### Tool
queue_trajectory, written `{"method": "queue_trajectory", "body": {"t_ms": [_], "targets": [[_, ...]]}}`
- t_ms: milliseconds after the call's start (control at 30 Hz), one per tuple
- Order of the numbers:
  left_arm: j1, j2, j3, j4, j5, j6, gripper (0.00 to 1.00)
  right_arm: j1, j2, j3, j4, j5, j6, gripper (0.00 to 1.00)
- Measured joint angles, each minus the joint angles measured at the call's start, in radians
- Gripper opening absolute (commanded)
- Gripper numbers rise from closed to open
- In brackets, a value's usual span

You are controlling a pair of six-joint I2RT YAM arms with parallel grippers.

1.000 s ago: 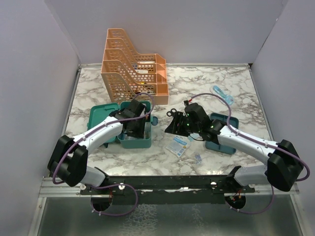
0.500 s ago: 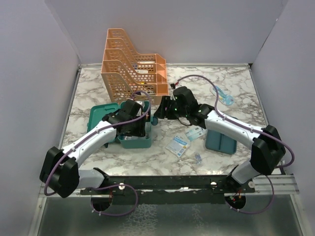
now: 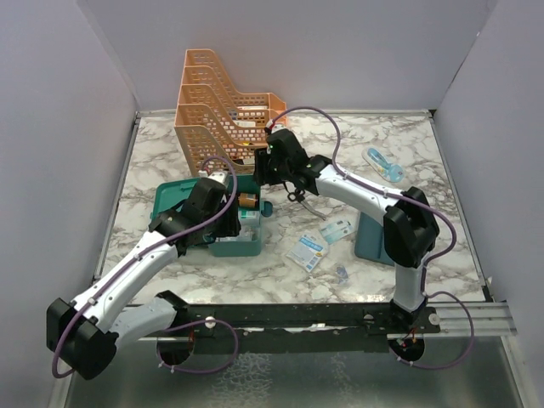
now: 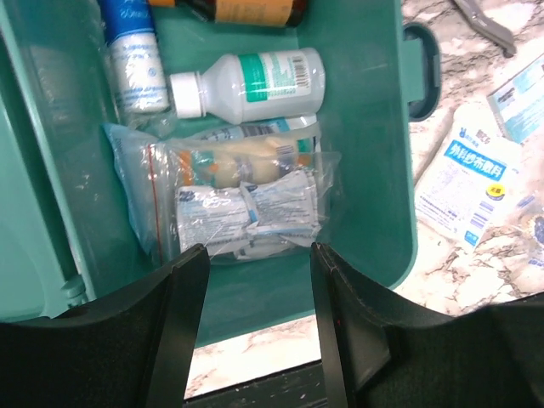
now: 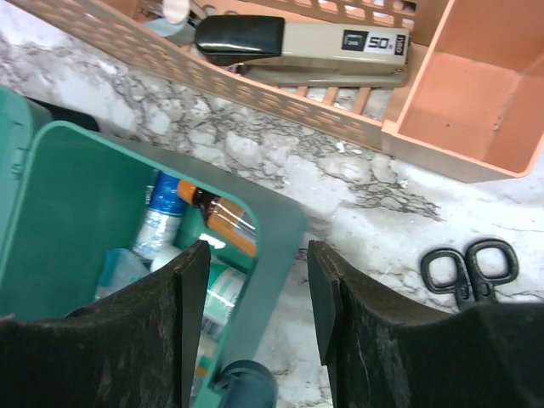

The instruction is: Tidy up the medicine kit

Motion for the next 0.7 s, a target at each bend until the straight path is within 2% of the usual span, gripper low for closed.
{"method": "queue_trajectory", "body": {"t_ms": [400, 700], "targets": [[0.027, -0.006, -0.072, -0.022, -0.050, -0.024, 0.54, 0.000, 0.031, 0.011, -0.058, 0.040, -0.048, 0.40], [0.105, -0.027, -0.079, -0.017, -0.077, -0.080, 0.54, 0.001, -0.082, -0.146, -0.040, 0.024, -0.008, 0.33]]}}
